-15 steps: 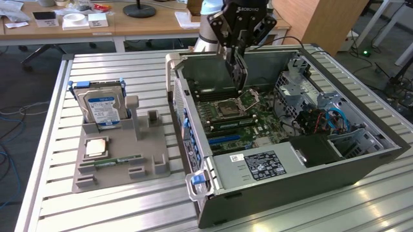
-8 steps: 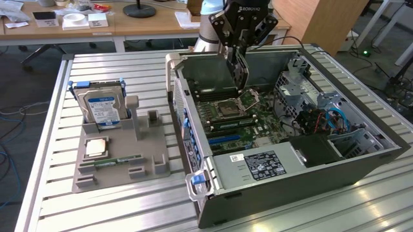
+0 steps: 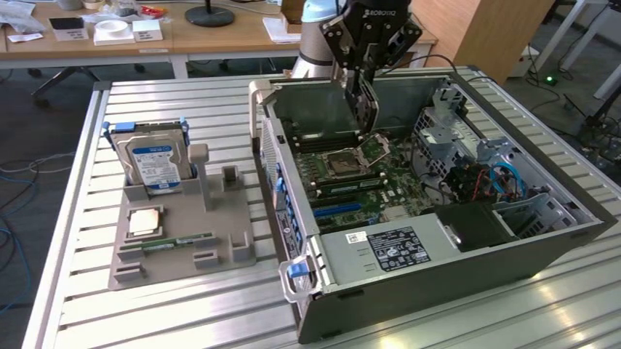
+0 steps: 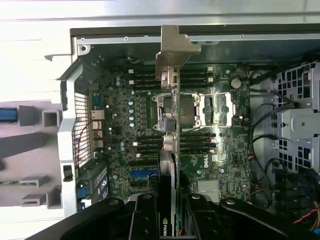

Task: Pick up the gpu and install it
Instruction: 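Pick up the gpu and move the gpu toward the slot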

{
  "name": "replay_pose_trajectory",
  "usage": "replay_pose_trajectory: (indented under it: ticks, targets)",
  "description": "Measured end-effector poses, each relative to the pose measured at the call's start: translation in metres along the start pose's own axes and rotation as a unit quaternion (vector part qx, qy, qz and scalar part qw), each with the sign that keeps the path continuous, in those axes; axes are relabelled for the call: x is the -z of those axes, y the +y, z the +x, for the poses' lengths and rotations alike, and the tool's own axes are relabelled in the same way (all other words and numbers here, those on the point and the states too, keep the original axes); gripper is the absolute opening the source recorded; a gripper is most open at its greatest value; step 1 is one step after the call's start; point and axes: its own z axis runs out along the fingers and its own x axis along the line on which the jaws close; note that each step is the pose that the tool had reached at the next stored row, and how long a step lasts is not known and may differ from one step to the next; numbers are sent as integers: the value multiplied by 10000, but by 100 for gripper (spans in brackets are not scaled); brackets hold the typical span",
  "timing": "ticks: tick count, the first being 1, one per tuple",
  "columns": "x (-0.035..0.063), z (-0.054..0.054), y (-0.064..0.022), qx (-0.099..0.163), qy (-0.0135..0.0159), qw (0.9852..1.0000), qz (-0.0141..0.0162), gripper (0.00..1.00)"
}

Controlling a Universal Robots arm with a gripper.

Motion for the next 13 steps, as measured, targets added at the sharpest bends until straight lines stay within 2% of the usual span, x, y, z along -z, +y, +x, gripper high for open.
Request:
replay_pose_trajectory:
  ticks: [13]
  targets:
    - [-6, -147, 35, 8, 0, 10000, 0, 26]
